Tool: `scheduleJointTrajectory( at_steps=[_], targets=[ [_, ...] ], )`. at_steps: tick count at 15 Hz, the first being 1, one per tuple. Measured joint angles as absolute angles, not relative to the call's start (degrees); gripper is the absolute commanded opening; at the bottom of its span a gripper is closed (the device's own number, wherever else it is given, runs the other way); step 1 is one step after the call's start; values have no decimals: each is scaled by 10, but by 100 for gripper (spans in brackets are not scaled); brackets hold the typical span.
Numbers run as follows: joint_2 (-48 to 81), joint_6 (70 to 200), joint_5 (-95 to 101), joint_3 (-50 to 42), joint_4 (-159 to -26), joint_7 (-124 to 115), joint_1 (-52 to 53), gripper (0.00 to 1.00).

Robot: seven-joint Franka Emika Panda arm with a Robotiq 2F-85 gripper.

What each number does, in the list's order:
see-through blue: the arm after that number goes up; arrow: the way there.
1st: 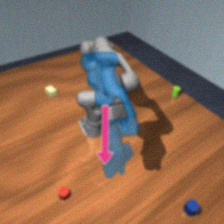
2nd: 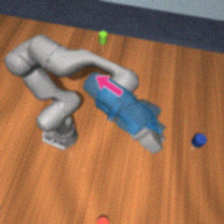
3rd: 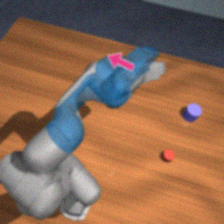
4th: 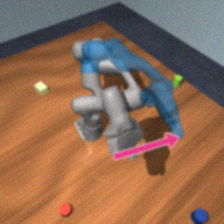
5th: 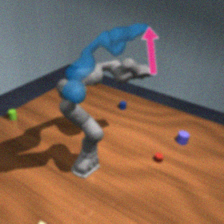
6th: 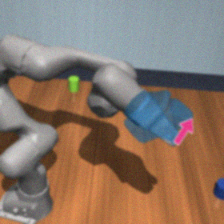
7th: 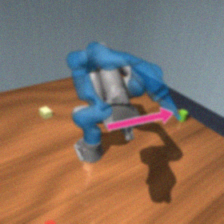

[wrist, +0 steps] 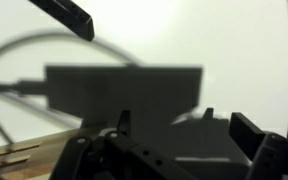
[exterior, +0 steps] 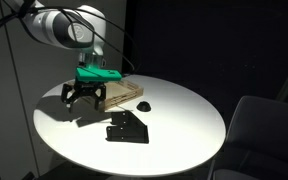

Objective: Move the tray to the left

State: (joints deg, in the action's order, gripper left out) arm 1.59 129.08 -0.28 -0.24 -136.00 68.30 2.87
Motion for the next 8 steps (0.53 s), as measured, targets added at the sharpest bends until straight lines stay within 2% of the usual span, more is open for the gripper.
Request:
scheduleJointTrajectory(
  at_steps=[8],
  targets=[
    [31,1304,19,-1,-1355,683,27,100]
  ],
)
